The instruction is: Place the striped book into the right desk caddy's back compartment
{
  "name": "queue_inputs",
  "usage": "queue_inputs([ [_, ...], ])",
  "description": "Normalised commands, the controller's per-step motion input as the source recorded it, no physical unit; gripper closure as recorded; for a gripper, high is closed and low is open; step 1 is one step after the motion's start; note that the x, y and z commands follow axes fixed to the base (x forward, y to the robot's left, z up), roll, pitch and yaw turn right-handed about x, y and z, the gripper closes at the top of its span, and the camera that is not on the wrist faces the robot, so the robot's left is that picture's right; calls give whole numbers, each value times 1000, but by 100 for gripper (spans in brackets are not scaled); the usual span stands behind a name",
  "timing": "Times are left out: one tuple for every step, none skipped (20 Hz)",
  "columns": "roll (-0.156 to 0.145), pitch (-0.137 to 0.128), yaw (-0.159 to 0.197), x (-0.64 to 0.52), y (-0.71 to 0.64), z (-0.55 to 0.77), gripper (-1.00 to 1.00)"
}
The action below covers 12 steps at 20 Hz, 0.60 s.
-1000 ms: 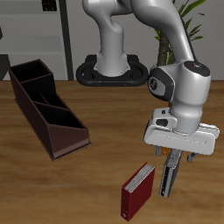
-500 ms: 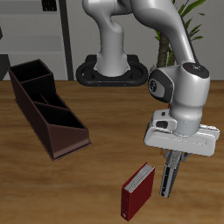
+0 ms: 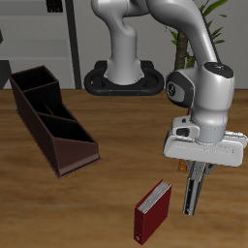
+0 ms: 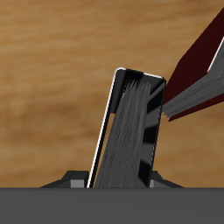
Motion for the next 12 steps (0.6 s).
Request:
queue_inputs([
  [30,-11,-11,-80,32,296,100],
  [16,-35,39,-89,96,287,100],
  [22,-77,73,-130,81,380,100],
  [37,-34,-2,-130,38,369,100],
  [0,0,0,-35,-59,0,100],
  [22,-48,11,-157,16,362,100],
  [32,-115,46,-273,79,595,100],
  [36,-71,37,-204,118,481,100],
  [17,-72,22,-214,-66,382,100],
  [28,-70,17,-166,138,468,100],
  [54,-95,77,-270,72,571,100],
  [24,-91,108,-212,45,422,100],
])
